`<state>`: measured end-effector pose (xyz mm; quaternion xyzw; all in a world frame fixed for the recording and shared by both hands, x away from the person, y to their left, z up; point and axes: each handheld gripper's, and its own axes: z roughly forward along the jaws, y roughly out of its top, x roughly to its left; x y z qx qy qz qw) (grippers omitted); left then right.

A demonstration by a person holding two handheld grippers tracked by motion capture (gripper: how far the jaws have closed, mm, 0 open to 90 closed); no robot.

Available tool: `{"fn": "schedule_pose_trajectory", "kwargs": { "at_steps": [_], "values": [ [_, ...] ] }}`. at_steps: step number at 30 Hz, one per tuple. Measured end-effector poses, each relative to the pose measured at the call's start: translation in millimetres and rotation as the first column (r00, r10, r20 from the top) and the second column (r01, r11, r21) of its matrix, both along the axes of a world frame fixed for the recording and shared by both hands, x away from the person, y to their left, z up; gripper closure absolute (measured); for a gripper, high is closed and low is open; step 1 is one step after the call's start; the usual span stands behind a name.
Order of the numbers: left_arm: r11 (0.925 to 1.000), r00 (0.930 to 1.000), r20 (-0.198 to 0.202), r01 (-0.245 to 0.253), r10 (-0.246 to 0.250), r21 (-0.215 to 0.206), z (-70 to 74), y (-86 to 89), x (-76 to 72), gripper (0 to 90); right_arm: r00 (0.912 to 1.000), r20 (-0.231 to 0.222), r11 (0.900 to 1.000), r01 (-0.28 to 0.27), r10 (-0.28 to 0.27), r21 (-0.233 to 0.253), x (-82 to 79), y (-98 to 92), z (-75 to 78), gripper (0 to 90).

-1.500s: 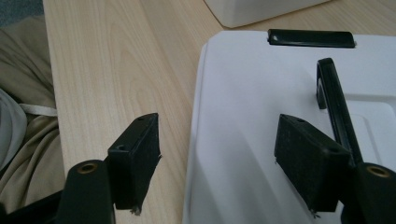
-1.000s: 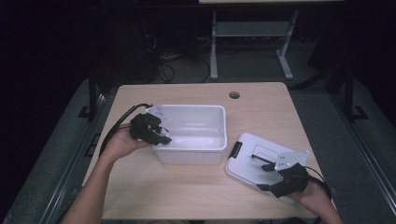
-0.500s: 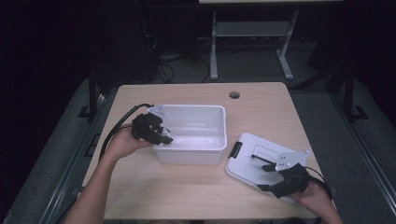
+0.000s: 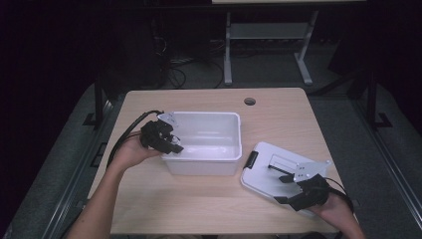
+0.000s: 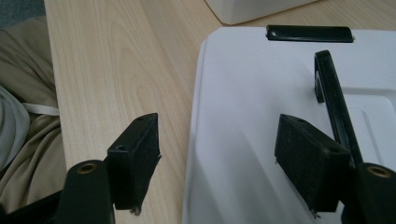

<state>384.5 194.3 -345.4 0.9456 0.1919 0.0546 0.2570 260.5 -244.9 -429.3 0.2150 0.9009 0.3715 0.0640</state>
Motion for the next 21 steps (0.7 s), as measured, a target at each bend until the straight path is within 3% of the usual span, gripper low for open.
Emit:
{"fn": "schedule_pose_trajectory", "kwargs": {
  "at_steps": [9, 14, 21],
  "values": [
    [0.9997, 0.9999, 0.015, -0.003, 0.004, -0.025, 5.3, 1.1, -0.5, 59.4, 1.0000, 0.000, 1.000, 0.000, 0.000, 0.000, 0.2, 0.0, 0.5, 29.9],
    [0.9998, 0.9999, 0.014, -0.003, 0.003, -0.019, 6.6, 2.1, -1.7, 59.4, 1.0000, 0.001, 1.000, -0.001, 0.001, -0.001, 0.0, 0.2, 0.5, 29.9],
    [0.9995, 0.9997, 0.026, 0.001, 0.000, -0.031, 16.7, 6.0, -7.7, 58.8, 1.0000, 0.005, 1.000, -0.002, 0.002, -0.002, 0.2, 0.2, 0.8, 29.9]
  ]
}}
